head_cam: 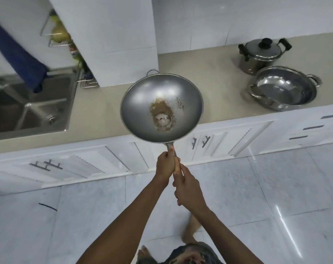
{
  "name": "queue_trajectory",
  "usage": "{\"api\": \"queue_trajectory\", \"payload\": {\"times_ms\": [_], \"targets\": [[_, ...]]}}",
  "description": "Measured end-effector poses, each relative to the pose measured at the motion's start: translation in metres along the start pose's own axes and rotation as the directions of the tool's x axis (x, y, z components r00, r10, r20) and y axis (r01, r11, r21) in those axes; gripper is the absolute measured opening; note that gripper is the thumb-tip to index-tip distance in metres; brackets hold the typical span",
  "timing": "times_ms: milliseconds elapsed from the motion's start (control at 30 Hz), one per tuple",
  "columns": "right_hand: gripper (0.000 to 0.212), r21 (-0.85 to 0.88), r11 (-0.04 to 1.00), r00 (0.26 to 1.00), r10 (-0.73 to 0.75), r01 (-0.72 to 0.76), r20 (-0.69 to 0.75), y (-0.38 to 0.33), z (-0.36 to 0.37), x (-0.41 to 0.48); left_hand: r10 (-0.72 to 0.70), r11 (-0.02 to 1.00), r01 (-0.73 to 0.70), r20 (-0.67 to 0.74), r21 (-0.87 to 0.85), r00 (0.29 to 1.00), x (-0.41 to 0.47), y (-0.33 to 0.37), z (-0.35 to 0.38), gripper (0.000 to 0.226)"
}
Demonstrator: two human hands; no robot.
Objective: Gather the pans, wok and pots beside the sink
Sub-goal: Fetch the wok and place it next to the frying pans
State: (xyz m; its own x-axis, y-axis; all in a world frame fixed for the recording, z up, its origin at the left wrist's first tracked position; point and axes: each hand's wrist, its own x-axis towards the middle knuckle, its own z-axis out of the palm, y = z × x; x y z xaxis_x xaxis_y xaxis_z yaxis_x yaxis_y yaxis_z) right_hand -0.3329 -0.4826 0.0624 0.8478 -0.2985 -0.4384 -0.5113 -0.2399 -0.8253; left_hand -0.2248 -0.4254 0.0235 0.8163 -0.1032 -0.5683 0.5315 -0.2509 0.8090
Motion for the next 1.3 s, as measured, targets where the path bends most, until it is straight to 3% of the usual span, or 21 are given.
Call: {"api": "queue_trajectory", "payload": {"times_ms": [167, 267, 400, 767, 1033, 1300], "targets": [[0.051, 0.010, 0.999, 0.996, -0.050, 0.050, 0.074, -0.028, 0.102, -0.075, 0.024, 0.998, -0.027, -0.055, -0.057, 0.998, -0.049, -0.042, -0.121, 0.066], [0.062, -0.009, 0.990, 0.975, -0.138, 0.142, 0.173, -0.049, 0.172, -0.111, 0.035, 0.994, -0.051, -0.159, -0.097, 0.987, -0.078, -0.062, -0.207, 0.066], [0.054, -0.031, 0.970, 0.929, -0.221, 0.241, 0.296, -0.080, 0.252, -0.139, 0.031, 0.986, -0.081, -0.315, -0.147, 0.949, -0.112, -0.077, -0.311, 0.065], [0.050, -0.118, 0.867, 0.706, -0.307, 0.484, 0.639, -0.174, 0.461, -0.182, -0.097, 0.950, -0.139, -0.689, -0.279, 0.718, -0.165, -0.126, -0.558, 0.061], [0.053, -0.109, 0.824, 0.574, -0.286, 0.556, 0.767, -0.247, 0.643, -0.173, -0.216, 0.924, -0.142, -0.791, -0.354, 0.572, -0.146, -0.155, -0.743, 0.059], [0.058, -0.120, 0.797, 0.473, -0.223, 0.592, 0.852, -0.332, 0.824, -0.167, -0.269, 0.911, -0.146, -0.824, -0.385, 0.498, -0.124, -0.155, -0.933, 0.056]]}}
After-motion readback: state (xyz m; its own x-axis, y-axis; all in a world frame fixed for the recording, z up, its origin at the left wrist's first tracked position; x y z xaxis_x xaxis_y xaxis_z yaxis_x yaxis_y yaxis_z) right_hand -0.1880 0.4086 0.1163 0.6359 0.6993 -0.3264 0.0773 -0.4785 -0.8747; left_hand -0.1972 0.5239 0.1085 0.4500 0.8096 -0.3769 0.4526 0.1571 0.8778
